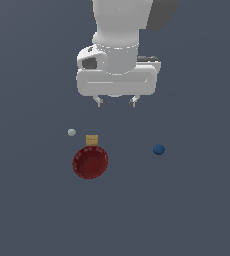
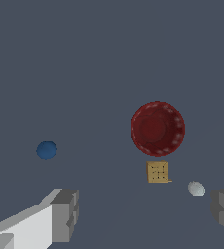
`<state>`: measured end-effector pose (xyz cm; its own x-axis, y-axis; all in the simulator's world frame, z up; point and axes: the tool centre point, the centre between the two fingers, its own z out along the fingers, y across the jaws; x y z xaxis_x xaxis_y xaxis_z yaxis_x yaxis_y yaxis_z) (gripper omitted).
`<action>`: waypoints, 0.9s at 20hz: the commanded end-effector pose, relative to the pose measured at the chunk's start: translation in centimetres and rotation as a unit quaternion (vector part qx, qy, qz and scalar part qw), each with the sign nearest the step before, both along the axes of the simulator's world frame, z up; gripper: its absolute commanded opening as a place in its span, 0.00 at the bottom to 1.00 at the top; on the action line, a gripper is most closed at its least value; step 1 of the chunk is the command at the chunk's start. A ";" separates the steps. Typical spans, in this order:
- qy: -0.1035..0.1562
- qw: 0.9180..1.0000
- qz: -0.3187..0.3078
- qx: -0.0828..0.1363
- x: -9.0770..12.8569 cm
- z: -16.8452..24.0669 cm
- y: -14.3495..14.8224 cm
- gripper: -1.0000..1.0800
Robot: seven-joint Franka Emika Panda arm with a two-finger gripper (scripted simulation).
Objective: Pick up a designated object from a clutter of objects.
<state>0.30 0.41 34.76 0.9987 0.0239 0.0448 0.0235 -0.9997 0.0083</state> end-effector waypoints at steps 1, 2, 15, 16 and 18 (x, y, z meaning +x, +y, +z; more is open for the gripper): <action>0.000 1.000 0.000 0.000 0.0 0.0 0.0 0.62; -0.001 1.000 -0.001 0.000 0.0 0.1 -0.1 0.62; -0.004 1.000 -0.026 0.009 0.5 0.2 -1.6 0.62; -0.001 0.999 -0.030 0.013 0.6 -0.2 -1.7 0.62; 0.005 0.999 -0.040 0.022 0.7 -1.0 -2.1 0.62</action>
